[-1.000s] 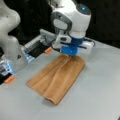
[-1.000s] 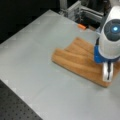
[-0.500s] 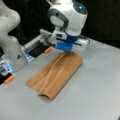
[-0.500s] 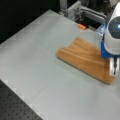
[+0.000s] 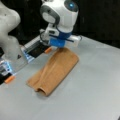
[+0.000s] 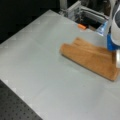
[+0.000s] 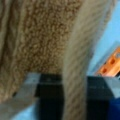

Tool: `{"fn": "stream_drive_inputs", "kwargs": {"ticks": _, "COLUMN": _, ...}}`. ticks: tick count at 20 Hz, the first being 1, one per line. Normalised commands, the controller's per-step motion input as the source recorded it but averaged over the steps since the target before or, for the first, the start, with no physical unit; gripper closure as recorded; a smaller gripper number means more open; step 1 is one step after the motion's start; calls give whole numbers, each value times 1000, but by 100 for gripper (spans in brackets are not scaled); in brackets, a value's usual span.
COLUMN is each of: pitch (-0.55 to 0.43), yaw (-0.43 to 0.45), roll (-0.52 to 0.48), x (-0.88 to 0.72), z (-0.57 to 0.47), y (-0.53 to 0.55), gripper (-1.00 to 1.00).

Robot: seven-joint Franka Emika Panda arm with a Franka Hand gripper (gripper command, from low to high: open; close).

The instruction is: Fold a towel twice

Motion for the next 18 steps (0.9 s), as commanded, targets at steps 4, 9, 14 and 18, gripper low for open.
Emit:
{"fn": "stream_drive_inputs", "kwargs": {"ticks": 4, "pitch": -150, "yaw": -68, "roll": 137, "x": -237, "z": -133, "y": 77, "gripper": 100}}
{"fn": "stream_drive_inputs", "kwargs": {"ticks": 9, "pitch": -192, "yaw": -58, "roll": 119, "x": -122, "z": -209, "y": 45, "gripper": -100}}
{"fn": "stream_drive_inputs", "kwargs": {"ticks": 14, "pitch": -127, "yaw": -68, "roll": 112, "x": -108, "z": -156, "y": 35, "gripper": -100}}
{"fn": "stream_drive_inputs", "kwargs": {"ticks": 18, "pitch": -110, "yaw": -57, "roll": 109, "x": -117, "z": -87, "y": 43, "gripper": -100}}
